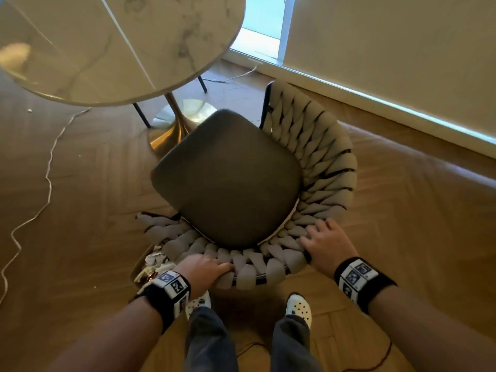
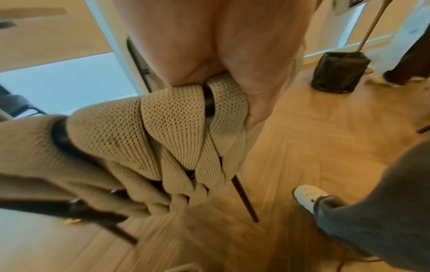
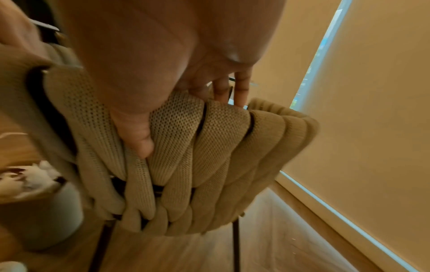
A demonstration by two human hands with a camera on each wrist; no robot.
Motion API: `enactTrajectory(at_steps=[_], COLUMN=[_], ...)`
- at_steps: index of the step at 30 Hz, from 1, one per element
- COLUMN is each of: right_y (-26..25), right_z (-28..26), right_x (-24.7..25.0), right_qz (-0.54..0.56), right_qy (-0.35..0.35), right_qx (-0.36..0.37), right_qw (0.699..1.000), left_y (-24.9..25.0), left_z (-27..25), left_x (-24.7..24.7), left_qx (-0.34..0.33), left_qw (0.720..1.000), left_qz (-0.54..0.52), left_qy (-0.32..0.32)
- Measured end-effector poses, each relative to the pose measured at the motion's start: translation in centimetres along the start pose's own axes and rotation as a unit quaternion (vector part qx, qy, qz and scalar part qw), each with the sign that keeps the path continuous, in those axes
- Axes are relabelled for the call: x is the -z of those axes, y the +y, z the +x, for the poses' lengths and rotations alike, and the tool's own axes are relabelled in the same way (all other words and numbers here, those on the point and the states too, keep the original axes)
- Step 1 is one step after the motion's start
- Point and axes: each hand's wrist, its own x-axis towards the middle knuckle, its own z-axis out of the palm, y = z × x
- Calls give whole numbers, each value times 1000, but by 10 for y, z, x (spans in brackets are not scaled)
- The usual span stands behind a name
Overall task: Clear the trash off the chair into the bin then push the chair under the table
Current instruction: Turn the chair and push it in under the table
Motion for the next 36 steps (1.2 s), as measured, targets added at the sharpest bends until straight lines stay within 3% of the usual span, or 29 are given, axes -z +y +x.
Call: enactTrajectory(at_steps=[7,11,15,18,21,23,29,36], right_y=[-121,-144,-113,-79,-62,-63,-85,-122], right_z=[28,39,41,45,55,58,63,95], right_x=[31,38,24,16,13,13,19,31], right_qz=[66,103,120,92,62,58,108,124], right_qy=[-6,19,21,3,-33,-50,-39,-8], right_qx=[-22,58,111,100,96,93,76,78], right_qw=[998,993,986,991,993,993,991,989], left_y=[-107,-142,-129,-78,-26,-16,-38,-91], left_z=[-55,-76,-69,-52,-36,-33,-45,-70], left_x=[-5,-10,-11,-8,-24,-35,-49,-48], left_qx=[59,102,187,186,149,167,168,173], left_qw=[997,992,979,979,974,965,962,961], left_qz=[50,75,62,-49,-169,-182,-171,-180], left_qy=[-1,-17,-62,-64,13,87,130,118])
